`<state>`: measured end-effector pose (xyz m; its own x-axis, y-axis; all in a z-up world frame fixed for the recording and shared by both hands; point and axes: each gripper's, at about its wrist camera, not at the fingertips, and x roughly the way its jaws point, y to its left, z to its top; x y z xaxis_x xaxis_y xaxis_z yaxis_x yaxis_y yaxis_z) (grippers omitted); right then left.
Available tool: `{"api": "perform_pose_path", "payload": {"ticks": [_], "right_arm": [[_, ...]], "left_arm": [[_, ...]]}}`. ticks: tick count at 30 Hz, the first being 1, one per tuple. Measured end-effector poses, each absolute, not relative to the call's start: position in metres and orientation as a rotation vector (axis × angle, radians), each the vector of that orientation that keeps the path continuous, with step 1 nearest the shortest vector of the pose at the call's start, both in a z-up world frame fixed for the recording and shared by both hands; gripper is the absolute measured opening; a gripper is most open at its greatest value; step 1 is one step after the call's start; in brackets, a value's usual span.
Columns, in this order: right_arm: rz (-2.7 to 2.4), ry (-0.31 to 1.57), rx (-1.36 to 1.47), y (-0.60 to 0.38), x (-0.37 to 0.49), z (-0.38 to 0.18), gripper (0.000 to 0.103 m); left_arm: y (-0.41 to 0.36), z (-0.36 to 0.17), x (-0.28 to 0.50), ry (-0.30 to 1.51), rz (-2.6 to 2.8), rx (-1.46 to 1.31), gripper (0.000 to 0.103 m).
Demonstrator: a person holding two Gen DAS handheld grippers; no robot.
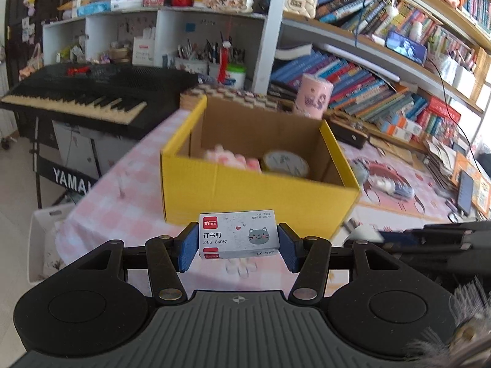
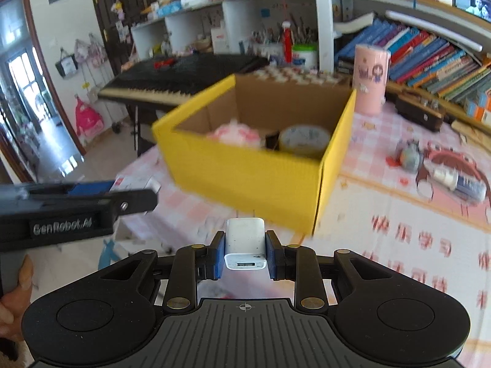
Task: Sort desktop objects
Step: 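Lower the staples box with the left gripper while the right gripper lowers the charger into the box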
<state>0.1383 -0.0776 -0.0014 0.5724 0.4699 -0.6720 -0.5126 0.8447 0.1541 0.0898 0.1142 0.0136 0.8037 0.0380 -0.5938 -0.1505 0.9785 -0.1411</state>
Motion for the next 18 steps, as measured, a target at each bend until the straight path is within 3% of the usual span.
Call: {"api": "perform_pose_path", "payload": {"ticks": [8,18], "right_arm": [[0.61,0.687,-0.007,-0.082,0.192,0.031,0.026],[0.67,0.687,-0.204,-0.05,0.242,0.008,0.026]], "left_arm": [[0.123,0.041,0.131,0.539,0.158,-0.214,0.052],[0.119,0.046,0.194,0.54,0.192,-0.185,0.052]]}}
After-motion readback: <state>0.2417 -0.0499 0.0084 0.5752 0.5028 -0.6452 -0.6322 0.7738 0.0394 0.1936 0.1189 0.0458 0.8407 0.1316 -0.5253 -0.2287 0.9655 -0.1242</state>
